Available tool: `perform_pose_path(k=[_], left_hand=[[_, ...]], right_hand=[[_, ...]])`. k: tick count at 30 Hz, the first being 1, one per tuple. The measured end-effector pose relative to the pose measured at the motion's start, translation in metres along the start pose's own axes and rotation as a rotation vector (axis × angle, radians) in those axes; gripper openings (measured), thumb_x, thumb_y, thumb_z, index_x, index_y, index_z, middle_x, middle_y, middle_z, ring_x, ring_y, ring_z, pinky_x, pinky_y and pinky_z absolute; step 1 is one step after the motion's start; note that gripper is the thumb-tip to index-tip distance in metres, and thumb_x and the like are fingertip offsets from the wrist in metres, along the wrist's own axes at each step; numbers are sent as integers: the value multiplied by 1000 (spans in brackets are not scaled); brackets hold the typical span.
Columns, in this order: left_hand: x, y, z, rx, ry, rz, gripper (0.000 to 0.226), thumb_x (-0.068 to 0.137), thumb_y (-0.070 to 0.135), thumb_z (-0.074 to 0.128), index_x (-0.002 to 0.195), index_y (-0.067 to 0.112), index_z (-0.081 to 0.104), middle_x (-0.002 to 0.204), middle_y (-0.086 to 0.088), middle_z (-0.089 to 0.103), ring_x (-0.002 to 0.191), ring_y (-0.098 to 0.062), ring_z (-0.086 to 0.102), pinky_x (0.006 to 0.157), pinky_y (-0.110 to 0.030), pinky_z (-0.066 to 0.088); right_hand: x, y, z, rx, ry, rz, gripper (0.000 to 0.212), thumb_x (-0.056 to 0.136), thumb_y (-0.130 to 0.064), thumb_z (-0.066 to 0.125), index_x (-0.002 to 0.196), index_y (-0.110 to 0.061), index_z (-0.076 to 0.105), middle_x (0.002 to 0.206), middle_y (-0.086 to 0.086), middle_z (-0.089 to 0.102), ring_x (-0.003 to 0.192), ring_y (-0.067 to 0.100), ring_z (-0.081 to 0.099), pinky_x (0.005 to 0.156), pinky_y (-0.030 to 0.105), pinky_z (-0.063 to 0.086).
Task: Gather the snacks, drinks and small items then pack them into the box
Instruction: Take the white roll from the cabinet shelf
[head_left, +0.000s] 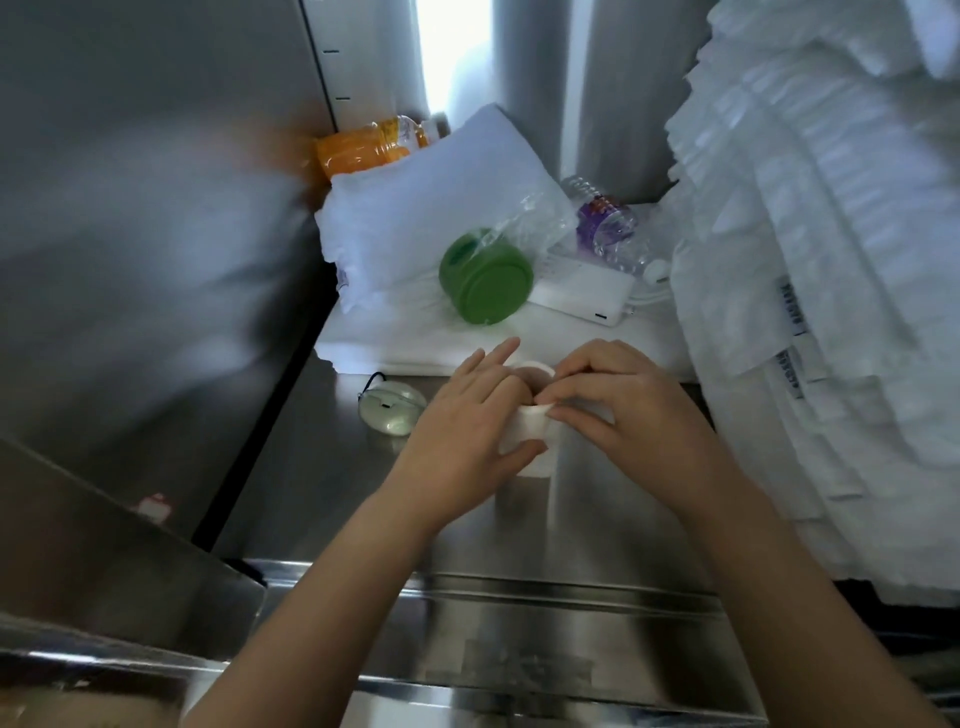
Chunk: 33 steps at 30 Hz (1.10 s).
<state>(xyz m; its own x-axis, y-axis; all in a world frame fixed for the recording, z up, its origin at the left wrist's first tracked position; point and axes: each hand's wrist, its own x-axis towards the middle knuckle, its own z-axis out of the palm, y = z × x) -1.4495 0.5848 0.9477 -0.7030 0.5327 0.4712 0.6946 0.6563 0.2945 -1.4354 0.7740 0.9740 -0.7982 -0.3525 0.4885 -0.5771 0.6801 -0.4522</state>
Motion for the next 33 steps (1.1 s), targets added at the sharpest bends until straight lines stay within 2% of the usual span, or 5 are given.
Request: perform_pose_path(k=[11,19,23,28,33], left_hand=[[-2,17,12,109,211,-164,35,75,35,73,96,8,62,102,0,64,104,-27,55,99,-37,40],[-56,-10,-31,216,317,-315,31,70,28,75,88,11,58,103,-1,63,105,-24,51,97,-28,37],[-91,-28,-53,269,405,-442,34,71,28,73,91,16,49,104,-2,62,108,-22,47,97,-26,35],[-104,-39,-55,304,423,-535,36,68,18,82,90,6,56,101,-7,60,103,-22,44,95,-21,30],[-101,-39,-45,256,445,-551,31,71,14,77,92,5,55,101,-11,58,97,-27,50,89,-31,40]], right_hand=[[5,-1,7,203,1,33,13,81,-10,72,92,-15,74,91,-5,58,88,4,56,80,17,44],[31,-18,41,334,57,3,10,91,-15,60,99,-14,66,97,-8,58,92,6,58,84,18,46],[54,-32,87,259,-93,11,29,86,-13,65,114,-14,63,111,-1,55,103,13,55,92,26,45],[74,-46,134,70,-335,3,54,85,-36,65,134,-20,48,135,2,43,123,20,40,99,31,37],[70,-51,163,-225,-377,-55,50,89,-31,56,137,-22,43,137,8,40,120,28,38,101,33,27]])
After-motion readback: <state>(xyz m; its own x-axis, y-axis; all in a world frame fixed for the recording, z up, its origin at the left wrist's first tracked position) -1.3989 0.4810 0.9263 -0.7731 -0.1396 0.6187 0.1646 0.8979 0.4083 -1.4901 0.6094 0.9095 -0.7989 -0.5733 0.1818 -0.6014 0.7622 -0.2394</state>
